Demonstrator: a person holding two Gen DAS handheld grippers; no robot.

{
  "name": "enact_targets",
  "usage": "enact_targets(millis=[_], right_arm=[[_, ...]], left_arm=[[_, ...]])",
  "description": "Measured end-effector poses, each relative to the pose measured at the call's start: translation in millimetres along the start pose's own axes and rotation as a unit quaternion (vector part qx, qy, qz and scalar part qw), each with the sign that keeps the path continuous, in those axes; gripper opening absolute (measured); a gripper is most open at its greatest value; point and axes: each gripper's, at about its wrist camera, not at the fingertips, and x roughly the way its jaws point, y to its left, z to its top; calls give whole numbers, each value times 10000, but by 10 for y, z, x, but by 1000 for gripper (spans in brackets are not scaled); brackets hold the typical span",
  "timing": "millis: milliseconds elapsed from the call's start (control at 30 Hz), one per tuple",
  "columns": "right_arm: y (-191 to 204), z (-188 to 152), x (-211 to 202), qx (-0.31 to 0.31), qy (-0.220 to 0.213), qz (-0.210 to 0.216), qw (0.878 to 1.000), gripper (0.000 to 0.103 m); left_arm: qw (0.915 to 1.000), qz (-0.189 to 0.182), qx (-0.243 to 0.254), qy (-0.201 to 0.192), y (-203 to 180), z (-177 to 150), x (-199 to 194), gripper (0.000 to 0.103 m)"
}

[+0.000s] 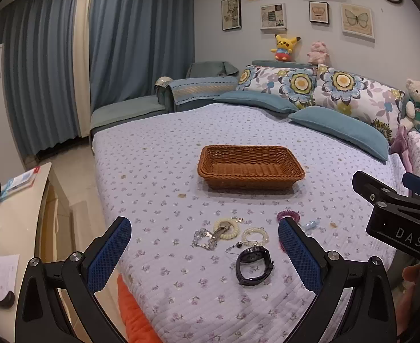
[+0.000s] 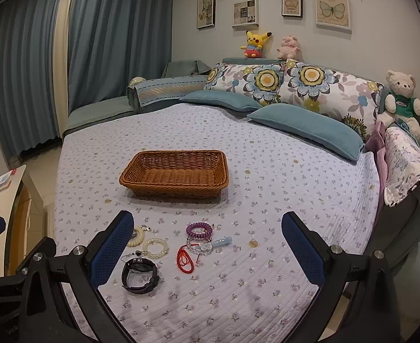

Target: Organize jewelry

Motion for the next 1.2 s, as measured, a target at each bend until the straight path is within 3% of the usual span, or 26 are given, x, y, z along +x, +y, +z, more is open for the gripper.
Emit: enact_targets(millis=[1200], right_arm=[[-14,-42,30,59,-35,49,10000,103]], left_arm=[[9998,-150,-71,74,35,-14,56,102]])
